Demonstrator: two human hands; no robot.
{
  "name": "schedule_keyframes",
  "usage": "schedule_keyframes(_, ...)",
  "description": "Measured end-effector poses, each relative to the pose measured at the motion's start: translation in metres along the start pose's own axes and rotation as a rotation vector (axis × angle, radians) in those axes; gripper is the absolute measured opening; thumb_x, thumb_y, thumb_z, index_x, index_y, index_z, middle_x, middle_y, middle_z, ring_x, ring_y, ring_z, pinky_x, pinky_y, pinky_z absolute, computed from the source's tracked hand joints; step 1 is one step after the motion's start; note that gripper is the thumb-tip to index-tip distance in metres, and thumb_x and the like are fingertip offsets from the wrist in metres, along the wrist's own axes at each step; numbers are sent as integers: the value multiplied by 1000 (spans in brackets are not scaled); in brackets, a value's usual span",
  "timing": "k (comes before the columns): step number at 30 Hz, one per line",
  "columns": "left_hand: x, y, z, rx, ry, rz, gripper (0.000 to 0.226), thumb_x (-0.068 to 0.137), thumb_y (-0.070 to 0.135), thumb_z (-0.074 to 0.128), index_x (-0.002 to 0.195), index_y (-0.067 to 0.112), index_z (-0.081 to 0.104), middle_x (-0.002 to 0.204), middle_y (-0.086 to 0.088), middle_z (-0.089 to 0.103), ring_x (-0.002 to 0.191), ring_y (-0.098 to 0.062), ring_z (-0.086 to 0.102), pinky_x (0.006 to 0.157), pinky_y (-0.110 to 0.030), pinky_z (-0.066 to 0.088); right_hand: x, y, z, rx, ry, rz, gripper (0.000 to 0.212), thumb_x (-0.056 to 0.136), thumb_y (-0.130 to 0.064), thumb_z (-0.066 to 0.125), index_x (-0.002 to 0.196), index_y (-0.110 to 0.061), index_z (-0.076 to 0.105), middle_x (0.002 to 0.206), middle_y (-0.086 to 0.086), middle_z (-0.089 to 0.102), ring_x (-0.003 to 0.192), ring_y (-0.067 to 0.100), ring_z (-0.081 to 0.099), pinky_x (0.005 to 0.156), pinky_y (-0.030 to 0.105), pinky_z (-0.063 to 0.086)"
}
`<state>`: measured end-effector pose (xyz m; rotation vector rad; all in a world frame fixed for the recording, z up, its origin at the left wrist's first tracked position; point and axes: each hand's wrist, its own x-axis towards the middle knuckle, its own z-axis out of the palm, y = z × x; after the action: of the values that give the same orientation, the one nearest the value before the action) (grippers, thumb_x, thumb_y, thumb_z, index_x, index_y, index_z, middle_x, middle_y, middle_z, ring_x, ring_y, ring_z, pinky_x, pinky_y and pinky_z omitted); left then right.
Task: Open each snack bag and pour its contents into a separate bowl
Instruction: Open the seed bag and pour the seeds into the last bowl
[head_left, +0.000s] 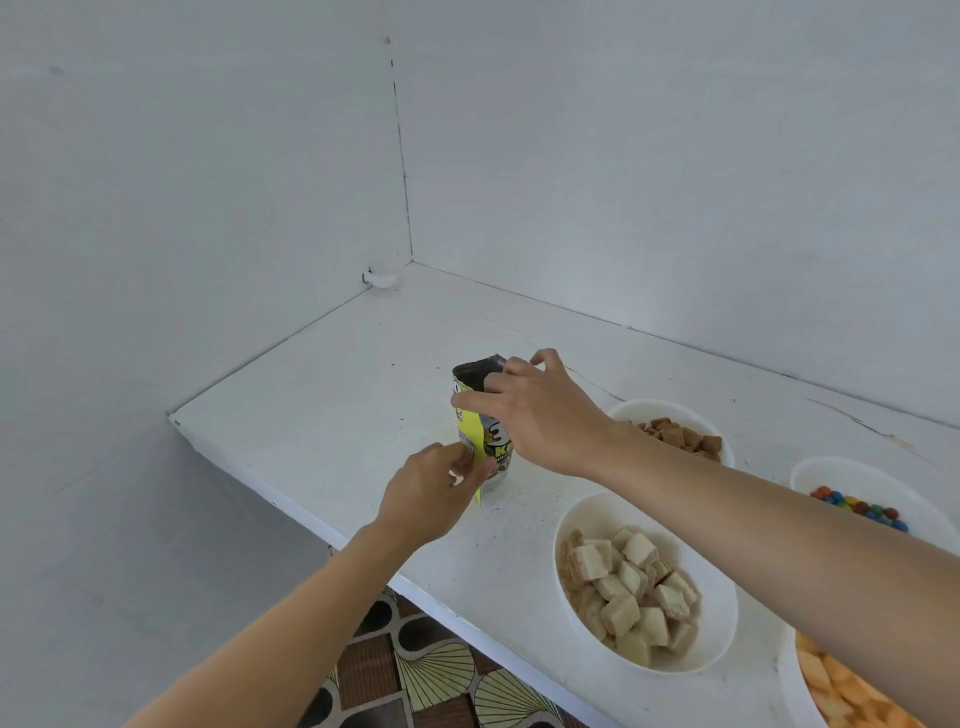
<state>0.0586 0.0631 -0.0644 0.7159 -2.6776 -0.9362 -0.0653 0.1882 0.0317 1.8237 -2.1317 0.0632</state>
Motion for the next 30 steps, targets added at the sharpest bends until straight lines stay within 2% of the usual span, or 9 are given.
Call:
schedule_keyframes(4,1,-2,5,-28,3,4,35,96,55,56,91,21,66,95,5,64,87,-11,66,81,-37,58,2,1,1,-6,13,-10,39,78,3,58,100,-29,63,72,-12,48,84,20,48,80,46,38)
schedule_keyframes(8,3,-4,7,-112,6,26,30,98,47,56,90,20,65,98,4,62,92,-14,67,86,-37,57,6,-5,-5,30,22,7,27,80,0,58,85,-26,55,65,-12,49,82,20,48,79,45,37)
schedule_keyframes(14,6,11,-5,-212,93,114,20,100,37,57,92,19,61,97,4,63,91,-9,67,77,-13,51,14,2,-25,119,51,137,19,89,-8,57,91,-27,58,75,-11,64,89,17,48,87,43,33)
schedule_keyframes(17,12,23,-22,-312,158,192,9,100,25,60,92,25,55,99,7,64,92,-9,68,77,-24,55,15,11,-47,247,116,261,15,96,-15,53,97,-27,63,77,-8,62,92,14,46,93,42,28)
schedule_keyframes(19,17,32,-34,-389,171,255,15,100,14,59,95,27,55,102,8,64,96,-15,69,79,-30,56,16,17,-64,317,194,345,16,96,-18,54,99,-28,66,79,-7,59,96,12,47,95,39,25)
schedule_keyframes(22,22,52,-43,-601,126,328,13,102,5,54,103,15,62,112,-4,64,105,-25,67,83,-37,57,18,28,-86,398,292,424,16,93,-17,55,96,-28,67,78,-12,51,95,9,46,97,37,24)
schedule_keyframes(24,21,66,-44,-732,77,351,11,103,4,52,105,4,63,118,-12,64,110,-27,66,83,-38,58,18,36,-99,458,321,458,16,92,-15,55,94,-26,66,80,-9,52,95,11,47,99,36,27)
schedule_keyframes(27,17,87,-40,-905,16,344,11,101,7,54,110,3,60,118,-10,67,113,-25,65,86,-33,55,12,48,-115,474,355,501,15,92,-15,55,92,-27,64,82,-4,54,97,11,46,100,39,31)
schedule_keyframes(30,19,102,-36,-1039,6,296,20,98,13,57,117,12,61,122,-8,67,119,-31,61,94,-46,51,3,58,-129,499,403,538,15,93,-13,57,93,-24,67,71,-11,51,91,9,44,94,39,35)
